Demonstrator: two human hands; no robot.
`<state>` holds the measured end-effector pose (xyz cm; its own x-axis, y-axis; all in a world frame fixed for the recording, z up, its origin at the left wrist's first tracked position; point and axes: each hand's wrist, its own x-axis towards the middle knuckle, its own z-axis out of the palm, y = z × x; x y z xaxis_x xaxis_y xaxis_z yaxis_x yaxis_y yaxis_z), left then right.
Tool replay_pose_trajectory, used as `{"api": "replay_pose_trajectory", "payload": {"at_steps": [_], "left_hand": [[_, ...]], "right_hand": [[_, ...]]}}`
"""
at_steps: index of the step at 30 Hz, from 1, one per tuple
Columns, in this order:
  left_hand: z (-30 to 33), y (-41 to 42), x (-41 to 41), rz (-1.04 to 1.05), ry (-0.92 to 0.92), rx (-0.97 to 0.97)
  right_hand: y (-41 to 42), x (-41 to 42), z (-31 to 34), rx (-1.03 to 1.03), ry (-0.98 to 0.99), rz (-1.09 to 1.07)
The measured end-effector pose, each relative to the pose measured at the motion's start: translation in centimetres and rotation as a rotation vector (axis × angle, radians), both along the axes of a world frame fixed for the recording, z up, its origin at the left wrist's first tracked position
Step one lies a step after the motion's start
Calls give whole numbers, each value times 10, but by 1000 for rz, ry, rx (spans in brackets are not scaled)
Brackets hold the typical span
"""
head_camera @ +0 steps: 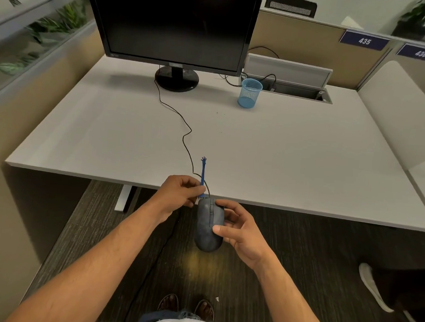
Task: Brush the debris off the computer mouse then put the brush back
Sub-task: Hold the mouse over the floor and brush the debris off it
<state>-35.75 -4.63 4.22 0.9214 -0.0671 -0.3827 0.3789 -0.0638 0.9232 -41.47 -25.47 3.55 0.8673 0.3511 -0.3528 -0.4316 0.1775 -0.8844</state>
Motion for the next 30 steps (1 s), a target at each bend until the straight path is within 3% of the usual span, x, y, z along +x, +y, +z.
{"api": "replay_pose_trajectory", "payload": {"at_steps": [5,18,24,30], "left_hand": [[-1,4,2,125,-5,-58],[-1,6,-1,-7,115,-71],[1,11,0,100,110,-136],[3,0,-4,66,97,-155]], "right_hand": [[0,-1,-1,-2,-9,16],[2,-4,1,-41,-31,27],[4,-3,1,-32,-31,53],[6,-2,1,-37,-26,26]]}}
